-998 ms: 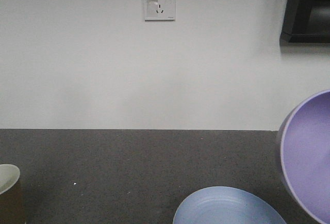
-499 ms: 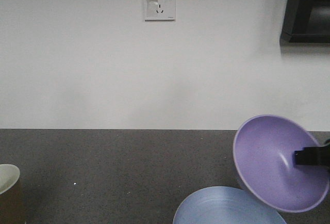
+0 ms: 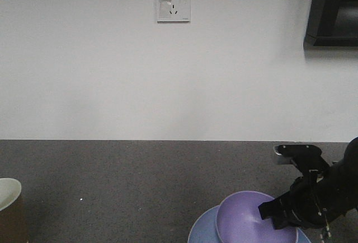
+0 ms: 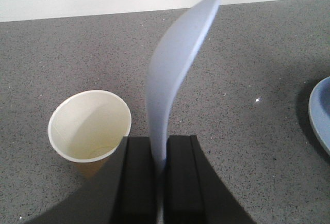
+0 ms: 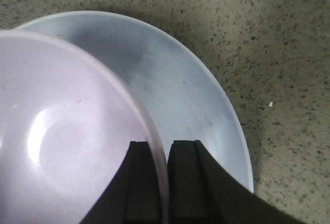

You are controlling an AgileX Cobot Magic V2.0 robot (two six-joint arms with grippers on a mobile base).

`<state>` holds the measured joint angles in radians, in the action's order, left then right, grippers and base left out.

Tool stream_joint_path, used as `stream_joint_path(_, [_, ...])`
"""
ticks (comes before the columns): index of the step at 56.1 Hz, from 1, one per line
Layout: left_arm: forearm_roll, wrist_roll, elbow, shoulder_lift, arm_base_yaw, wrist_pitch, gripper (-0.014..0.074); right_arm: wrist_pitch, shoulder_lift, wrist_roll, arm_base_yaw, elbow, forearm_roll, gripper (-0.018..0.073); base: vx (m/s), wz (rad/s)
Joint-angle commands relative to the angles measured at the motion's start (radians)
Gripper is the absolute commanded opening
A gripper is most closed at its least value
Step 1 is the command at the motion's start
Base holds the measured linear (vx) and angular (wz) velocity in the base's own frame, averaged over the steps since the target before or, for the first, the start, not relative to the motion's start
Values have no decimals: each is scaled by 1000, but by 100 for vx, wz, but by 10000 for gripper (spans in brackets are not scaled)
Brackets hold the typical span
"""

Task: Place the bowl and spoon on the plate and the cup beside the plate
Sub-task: 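Lower the bowl onto the blue plate and open the right gripper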

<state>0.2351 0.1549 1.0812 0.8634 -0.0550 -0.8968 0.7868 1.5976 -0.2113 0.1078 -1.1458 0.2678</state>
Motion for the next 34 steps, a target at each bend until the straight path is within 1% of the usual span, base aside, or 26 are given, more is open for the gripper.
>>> stream_joint_path(1, [19,-10,29,-4,-1,60,0,-57,-15,-4,-1,-35,29,-6,0,0])
stream_joint_path(8, [19,-10,29,-4,-1,52,0,-61,-4,-40,-1,-34,34,17,0,0])
stream_joint_path(14, [19,-9,29,-4,-1,37,0,-59,-4,-59,-1,-34,46,75,0,0])
stream_joint_path(20, [18,-8,29,-4,-1,26,0,-51,-4,-68,-1,-34,67,165,0,0])
stream_joint_path(26, [18,-7,29,-4,-1,19,0,-46,-4,-70,-1,-34,102,286,0,0])
stream_joint_path(34, [18,-7,29,-4,-1,16,0,-44,-4,-72,-1,-34,116,447,0,0])
